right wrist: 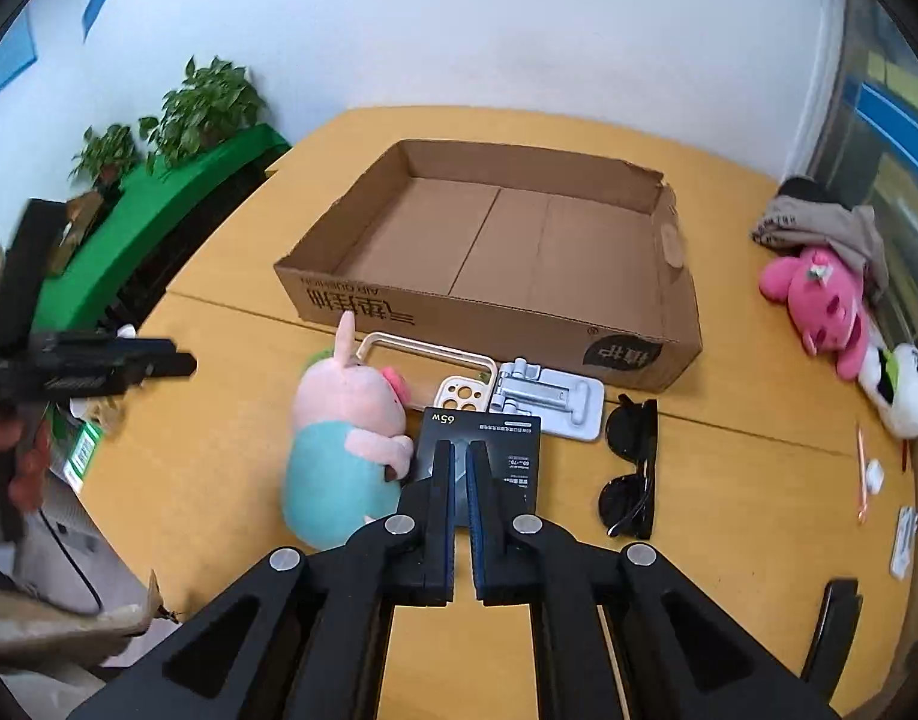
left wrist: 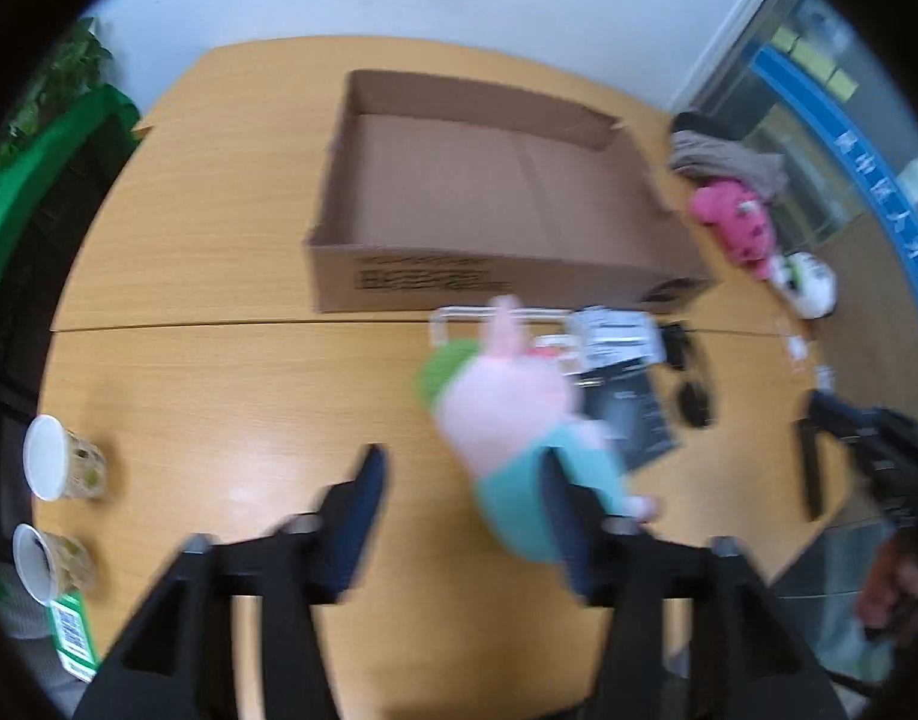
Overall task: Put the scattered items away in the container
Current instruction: 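Move the right tool over the plush pig and open its fingers, then close the right gripper on the pink-and-teal plush pig and lift it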
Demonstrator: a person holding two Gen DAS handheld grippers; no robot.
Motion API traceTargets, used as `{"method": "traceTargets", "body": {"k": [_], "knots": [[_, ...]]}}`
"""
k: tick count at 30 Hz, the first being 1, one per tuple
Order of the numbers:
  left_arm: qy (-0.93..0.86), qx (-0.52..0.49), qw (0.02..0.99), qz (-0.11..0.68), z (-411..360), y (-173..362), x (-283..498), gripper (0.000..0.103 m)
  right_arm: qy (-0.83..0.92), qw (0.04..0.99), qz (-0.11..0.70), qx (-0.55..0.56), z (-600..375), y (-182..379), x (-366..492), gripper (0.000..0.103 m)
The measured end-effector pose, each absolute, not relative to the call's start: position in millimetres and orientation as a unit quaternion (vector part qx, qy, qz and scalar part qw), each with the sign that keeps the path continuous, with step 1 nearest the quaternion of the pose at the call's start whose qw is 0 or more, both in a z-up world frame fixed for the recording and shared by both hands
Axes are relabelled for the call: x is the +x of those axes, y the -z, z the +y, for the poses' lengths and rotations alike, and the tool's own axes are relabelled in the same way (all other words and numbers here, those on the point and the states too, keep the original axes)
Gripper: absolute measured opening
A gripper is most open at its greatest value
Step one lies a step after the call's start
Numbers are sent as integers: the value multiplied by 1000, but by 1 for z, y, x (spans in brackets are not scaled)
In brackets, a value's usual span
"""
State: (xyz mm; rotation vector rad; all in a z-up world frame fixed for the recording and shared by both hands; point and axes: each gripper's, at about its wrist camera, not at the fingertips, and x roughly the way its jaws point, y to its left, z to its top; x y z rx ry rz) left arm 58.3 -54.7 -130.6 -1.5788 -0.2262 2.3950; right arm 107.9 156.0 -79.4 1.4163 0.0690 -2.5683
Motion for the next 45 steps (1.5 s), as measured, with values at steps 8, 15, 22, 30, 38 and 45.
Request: {"method": "traceTargets", "body": {"k": [8,15,22,30,38,45], "knots": [[-847,-521,93,-54,3,95,58,80,875,106,62,469,162,57,112,95],[-859,-506,-5,-75,29,90,61,80,883,109,84,449,184,40,121,101],[-847,-522,-29,-95,34,96,61,80,882,133,92,443,199,39,119,101],[-837,-541,-13,-83,32,106,52,80,867,141,75,472,185,48,102,101],[-819,-562,40,-112,8,127,33,80,854,116,84,500,150,53,92,101],[-798,-580,79,-140,-3,153,28,80,836,82,87,535,126,68,88,101]]}}
